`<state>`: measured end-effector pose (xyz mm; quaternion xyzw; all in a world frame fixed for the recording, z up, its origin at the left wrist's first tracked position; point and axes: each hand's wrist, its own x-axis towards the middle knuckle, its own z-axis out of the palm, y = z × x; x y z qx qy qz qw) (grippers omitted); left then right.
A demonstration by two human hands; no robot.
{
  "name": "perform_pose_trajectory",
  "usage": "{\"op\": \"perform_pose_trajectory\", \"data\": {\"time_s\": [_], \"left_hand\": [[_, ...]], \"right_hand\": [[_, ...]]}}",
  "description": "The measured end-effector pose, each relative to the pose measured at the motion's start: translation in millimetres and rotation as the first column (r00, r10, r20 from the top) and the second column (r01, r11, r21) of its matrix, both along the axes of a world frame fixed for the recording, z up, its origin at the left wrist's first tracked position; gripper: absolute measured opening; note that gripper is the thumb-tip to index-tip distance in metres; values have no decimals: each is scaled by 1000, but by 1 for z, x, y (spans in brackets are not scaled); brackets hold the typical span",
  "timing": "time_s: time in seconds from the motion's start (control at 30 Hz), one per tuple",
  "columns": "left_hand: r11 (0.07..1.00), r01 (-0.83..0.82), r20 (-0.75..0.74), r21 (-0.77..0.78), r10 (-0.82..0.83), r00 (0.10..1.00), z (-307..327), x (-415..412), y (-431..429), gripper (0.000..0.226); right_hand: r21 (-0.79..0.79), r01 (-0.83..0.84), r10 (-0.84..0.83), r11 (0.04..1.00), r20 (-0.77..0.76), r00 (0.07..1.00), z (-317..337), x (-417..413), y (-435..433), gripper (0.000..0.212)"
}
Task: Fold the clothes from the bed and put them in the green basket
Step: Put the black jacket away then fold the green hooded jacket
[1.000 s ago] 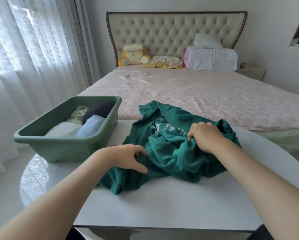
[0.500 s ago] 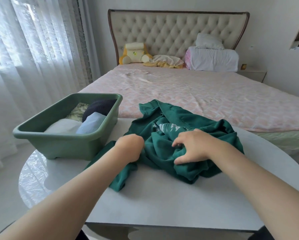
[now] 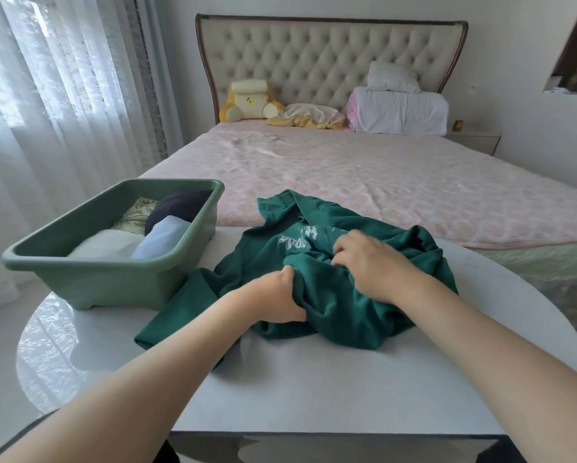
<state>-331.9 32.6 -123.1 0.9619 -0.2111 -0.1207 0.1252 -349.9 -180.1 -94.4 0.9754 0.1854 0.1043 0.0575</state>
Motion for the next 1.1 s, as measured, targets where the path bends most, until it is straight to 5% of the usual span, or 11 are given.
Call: {"op": "perform_pose_trajectory", "data": {"time_s": [0.13,0.27,0.4,0.5,0.57,0.63,0.73,0.83,0.9,1.0,1.1], "left_hand": [[911,-96,21,-401,115,993,-3,8,1,71],[908,-106,35,-406,131,991,16,12,8,27],[834,-99,295,-543,300,907,46,12,20,24],[917,-160,402,-364,310,861,56,20,35,24],[953,-303,263,25,286,921,57,20,40,27],[884,-305,136,354,274,952,52,14,39,36],[947,-219,196,234,175,965,47,2,24,44],[999,-48,-52,12,48,997,40,-8,8,90],[981,112,-171,159,-84,982,21,-18,-3,113],[908,216,-76,359,-202,976,-5,-8,-14,95],[907,267,-39,324,-270,962,-13,21,-10,57]], "right_hand": [[231,120,-48,965,-295,954,-2,-6,3,50],[19,179,-162,984,-334,928,-2,-7,-9,88],[-43,179,-184,983,-285,941,2,-4,-6,101],[90,144,-118,985,-244,963,4,-5,-5,80],[330,89,-21,940,-203,979,2,-4,-6,49],[566,44,15,823,-99,995,0,1,-11,24],[638,92,-95,765,-29,995,-2,13,-19,46],[607,248,-64,755,-308,949,-6,18,-31,75],[460,266,-32,847,-456,889,-16,22,-40,96],[245,284,-132,927,-495,859,-30,30,-44,96],[95,376,-298,922,-446,844,-34,32,-44,85]]}}
